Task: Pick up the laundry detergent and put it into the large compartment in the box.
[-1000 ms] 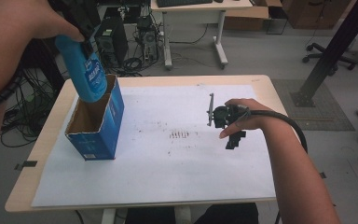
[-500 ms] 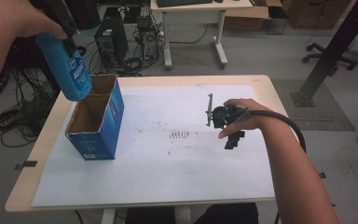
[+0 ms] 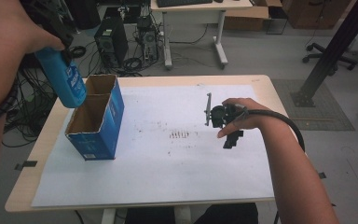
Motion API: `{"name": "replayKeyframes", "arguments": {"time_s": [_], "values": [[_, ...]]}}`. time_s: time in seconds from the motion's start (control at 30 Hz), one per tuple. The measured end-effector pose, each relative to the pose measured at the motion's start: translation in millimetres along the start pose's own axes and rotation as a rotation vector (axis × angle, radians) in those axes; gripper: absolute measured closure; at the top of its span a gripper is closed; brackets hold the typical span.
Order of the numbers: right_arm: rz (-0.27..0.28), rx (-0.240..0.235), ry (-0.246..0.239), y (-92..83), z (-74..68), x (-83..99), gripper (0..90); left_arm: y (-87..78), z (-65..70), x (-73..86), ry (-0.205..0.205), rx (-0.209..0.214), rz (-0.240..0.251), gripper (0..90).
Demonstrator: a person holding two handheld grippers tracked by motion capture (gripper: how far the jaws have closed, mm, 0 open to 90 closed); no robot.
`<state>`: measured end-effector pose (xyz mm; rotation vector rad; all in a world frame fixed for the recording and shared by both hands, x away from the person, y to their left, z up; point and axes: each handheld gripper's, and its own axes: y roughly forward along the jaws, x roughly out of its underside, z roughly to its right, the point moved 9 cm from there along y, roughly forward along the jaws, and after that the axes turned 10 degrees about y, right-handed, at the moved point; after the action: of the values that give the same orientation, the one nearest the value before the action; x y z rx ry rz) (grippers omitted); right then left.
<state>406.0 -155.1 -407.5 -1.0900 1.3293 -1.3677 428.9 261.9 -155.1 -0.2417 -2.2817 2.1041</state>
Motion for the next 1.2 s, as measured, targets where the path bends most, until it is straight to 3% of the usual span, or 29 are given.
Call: {"name": "replayKeyframes", "arguments": {"time_s": [0.33, 0.57, 0.73, 1.07, 1.2], "values": [[-0.001, -0.003, -0.013, 1.2, -1.0, -1.3, 5.7, 17.6, -0.2, 0.8, -0.015, 0.019, 0.010, 38.4], [-0.001, -0.001, -0.014, -0.1, -1.3, -2.0, 5.7, 32.1, 4.5, 0.3, -0.001, 0.023, 0.002, 38.3], [0.003, 0.000, -0.016, -1.1, -1.7, -0.6, 5.6, 50.6, 8.6, -1.2, 0.009, 0.049, -0.006, 38.4], [0.002, -0.001, -0.014, 0.4, -2.8, 1.3, 5.7, 82.5, 11.8, -2.4, 0.013, 0.038, -0.023, 38.4], [0.002, 0.002, -0.020, 0.7, -3.4, 0.2, 5.6, 92.2, 15.3, -3.0, 0.033, 0.046, -0.018, 38.4]]}}
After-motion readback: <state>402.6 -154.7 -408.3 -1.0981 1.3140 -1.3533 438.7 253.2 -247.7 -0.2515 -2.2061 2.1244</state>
